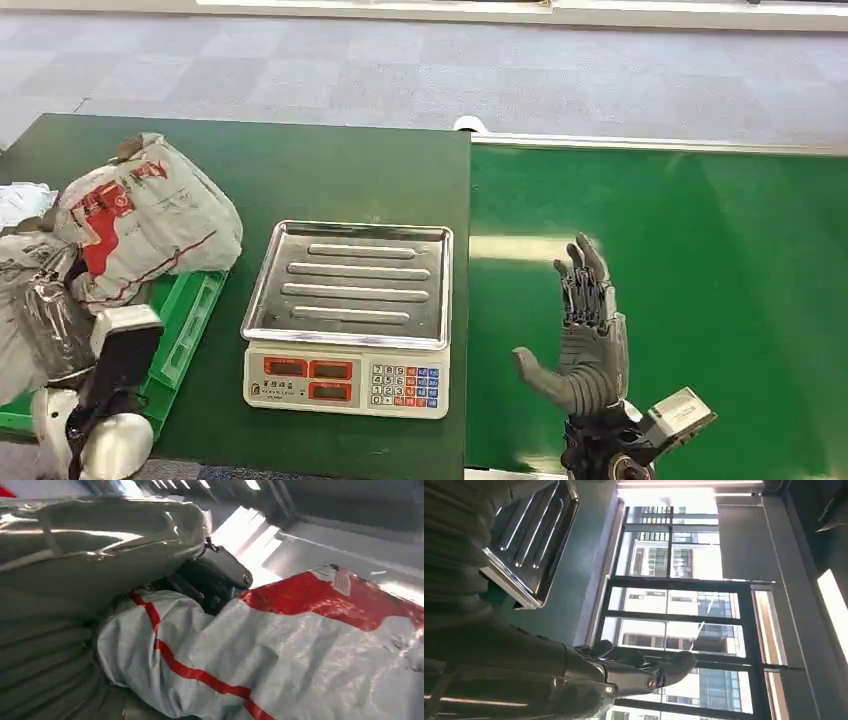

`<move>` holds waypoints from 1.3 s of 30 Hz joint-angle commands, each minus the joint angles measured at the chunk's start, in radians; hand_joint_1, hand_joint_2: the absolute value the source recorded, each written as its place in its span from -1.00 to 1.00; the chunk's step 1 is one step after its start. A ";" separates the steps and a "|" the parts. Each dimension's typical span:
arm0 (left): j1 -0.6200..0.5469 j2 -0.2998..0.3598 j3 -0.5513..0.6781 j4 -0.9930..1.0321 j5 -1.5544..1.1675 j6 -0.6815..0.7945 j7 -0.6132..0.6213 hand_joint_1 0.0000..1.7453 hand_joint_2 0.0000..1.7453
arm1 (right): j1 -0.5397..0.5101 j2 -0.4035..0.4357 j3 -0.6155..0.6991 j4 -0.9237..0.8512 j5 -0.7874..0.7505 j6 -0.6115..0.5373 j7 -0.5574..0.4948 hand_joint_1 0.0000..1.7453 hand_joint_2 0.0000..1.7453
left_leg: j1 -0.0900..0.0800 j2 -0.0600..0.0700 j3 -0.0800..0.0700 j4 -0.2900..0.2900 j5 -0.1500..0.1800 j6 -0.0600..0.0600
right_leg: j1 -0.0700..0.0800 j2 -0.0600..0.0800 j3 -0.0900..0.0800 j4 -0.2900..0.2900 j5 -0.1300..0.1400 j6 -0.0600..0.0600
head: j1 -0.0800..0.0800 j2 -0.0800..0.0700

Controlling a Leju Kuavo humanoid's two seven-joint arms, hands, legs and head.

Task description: Moved the parcel from conveyor to table for the left to box.

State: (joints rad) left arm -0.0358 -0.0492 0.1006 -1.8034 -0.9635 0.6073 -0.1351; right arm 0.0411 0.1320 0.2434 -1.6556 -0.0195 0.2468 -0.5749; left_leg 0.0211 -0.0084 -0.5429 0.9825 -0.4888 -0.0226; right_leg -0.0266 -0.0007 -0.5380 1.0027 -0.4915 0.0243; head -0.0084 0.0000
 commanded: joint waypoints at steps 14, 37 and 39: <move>-0.139 0.055 0.135 0.363 -0.310 -0.111 0.349 1.00 1.00 | -0.036 0.000 0.029 0.076 -0.003 -0.050 0.033 -1.00 1.00 | 0.000 0.002 0.000 -0.001 0.001 0.000 | 0.001 0.001 -0.001 0.000 0.001 -0.002 | 0.000 0.000; -0.132 0.035 0.179 0.346 -0.126 0.010 0.257 -1.00 1.00 | -0.020 0.003 0.040 0.083 0.002 -0.081 0.040 -1.00 1.00 | 0.001 0.002 -0.002 -0.002 0.003 0.002 | 0.002 0.000 -0.002 -0.002 0.003 -0.004 | 0.000 0.000; -0.131 0.035 0.179 0.346 -0.117 0.013 0.252 -1.00 1.00 | -0.021 0.003 0.040 0.085 0.002 -0.081 0.040 -1.00 1.00 | 0.000 0.003 -0.001 -0.002 0.002 0.001 | 0.001 0.001 -0.001 -0.001 0.002 -0.003 | 0.000 0.000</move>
